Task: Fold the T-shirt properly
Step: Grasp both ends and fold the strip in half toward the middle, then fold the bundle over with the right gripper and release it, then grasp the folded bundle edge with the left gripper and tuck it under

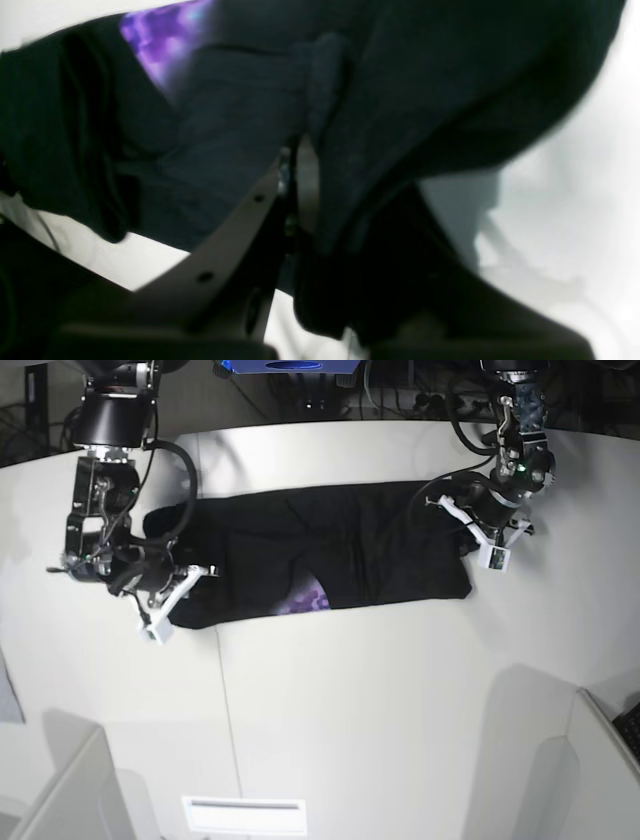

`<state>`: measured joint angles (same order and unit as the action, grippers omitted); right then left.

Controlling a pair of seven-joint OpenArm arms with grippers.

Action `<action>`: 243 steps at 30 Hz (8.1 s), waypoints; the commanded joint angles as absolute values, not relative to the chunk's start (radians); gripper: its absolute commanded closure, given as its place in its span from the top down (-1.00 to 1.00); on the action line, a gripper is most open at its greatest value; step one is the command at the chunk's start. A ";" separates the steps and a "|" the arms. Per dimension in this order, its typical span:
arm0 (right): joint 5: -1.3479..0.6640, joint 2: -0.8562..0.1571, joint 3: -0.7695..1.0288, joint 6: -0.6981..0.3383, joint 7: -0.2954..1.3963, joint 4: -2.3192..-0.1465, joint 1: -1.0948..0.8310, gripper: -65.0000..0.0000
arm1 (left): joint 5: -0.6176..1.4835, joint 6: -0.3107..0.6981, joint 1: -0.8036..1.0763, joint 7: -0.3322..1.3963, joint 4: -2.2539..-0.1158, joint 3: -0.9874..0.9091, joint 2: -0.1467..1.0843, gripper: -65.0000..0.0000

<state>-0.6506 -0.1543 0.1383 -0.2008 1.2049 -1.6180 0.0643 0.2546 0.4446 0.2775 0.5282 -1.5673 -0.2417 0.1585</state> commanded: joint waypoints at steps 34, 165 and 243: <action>-0.676 -0.131 -0.114 0.134 1.148 -1.854 0.134 -1.00 | 0.234 0.349 0.050 0.581 -1.549 0.067 0.142 -1.00; -0.414 -0.027 -0.604 0.444 0.832 -1.600 0.269 -1.00 | 0.242 0.698 0.361 0.677 -1.735 -0.757 0.136 -1.00; -0.409 -0.294 -0.047 0.209 0.693 -1.916 -0.183 -1.00 | 0.820 0.278 0.113 0.679 -1.360 -0.124 0.050 0.11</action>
<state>-0.4110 -0.2829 -0.0532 0.2157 0.7174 -1.8923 -0.1944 0.8562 0.3096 0.1062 0.6380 -1.3590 -0.1234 0.0437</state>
